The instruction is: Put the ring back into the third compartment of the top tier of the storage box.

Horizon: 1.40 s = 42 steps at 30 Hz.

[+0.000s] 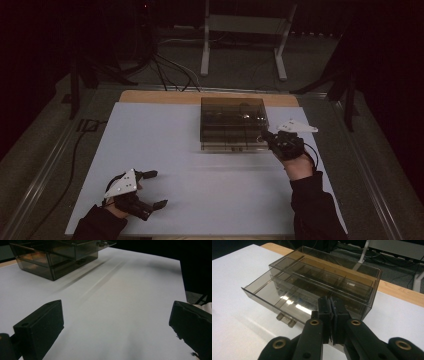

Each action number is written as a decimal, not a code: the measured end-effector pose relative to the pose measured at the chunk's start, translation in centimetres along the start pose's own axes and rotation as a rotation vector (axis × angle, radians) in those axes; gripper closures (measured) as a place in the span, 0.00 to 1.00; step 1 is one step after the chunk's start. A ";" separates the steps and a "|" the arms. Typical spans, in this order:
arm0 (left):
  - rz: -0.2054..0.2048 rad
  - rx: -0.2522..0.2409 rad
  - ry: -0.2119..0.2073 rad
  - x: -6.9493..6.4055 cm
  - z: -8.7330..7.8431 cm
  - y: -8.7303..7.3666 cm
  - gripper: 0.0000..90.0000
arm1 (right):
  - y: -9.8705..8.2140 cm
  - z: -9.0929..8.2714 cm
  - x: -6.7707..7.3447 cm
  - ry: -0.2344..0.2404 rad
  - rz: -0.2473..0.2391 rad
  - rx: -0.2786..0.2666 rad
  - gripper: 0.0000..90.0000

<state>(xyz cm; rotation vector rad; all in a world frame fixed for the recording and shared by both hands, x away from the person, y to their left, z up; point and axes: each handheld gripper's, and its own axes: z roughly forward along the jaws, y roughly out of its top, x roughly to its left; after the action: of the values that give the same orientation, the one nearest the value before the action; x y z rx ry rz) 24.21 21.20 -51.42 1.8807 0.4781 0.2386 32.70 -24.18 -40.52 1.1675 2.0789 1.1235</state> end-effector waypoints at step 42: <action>0.006 0.015 0.002 0.0 0.1 -0.1 0.01 | -0.4 5.3 -1.5 -0.012 0.052 0.090 0.97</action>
<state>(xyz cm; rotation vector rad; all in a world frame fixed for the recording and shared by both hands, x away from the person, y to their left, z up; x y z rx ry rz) 24.22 21.13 -51.53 1.8972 0.4776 0.2414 37.17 -23.38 -43.61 1.2746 2.1203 1.0539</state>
